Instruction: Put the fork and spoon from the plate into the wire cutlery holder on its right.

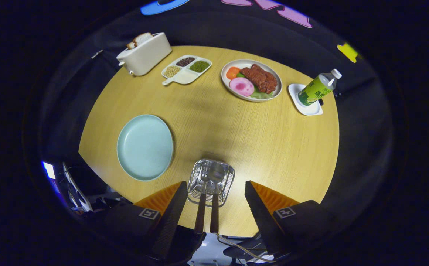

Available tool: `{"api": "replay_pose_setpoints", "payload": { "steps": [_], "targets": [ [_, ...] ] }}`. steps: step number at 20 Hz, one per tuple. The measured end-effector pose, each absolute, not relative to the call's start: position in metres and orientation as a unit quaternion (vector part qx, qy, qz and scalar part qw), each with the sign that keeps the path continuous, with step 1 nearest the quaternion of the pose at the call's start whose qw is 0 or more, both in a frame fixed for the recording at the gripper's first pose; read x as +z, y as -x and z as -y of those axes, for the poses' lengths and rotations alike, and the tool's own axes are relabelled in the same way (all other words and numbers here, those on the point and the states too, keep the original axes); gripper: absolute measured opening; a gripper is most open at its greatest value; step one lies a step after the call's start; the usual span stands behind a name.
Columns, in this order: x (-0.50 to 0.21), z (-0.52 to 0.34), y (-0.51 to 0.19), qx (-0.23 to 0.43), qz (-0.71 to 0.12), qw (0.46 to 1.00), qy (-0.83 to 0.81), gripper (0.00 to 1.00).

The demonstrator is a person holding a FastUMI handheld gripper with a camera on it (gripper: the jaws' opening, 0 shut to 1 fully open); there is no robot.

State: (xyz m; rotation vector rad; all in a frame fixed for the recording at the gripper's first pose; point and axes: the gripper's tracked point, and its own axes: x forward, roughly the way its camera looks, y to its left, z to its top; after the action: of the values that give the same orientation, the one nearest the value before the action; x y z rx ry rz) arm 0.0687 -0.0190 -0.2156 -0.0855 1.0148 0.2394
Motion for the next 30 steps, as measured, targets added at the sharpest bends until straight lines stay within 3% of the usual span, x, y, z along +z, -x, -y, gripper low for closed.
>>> {"api": "replay_pose_setpoints", "payload": {
  "steps": [8, 14, 21, 30],
  "targets": [
    [-0.132, 0.034, -0.052, 0.071, -0.297, 0.952, 0.015, 0.98],
    [-0.091, 0.048, -0.03, 0.046, -0.179, 0.983, 0.005, 0.97],
    [-0.068, 0.051, -0.009, 0.066, -0.104, 0.992, 0.029, 0.97],
    [-0.067, 0.04, -0.005, 0.117, -0.083, 0.989, 0.034, 0.99]
  ]
}}
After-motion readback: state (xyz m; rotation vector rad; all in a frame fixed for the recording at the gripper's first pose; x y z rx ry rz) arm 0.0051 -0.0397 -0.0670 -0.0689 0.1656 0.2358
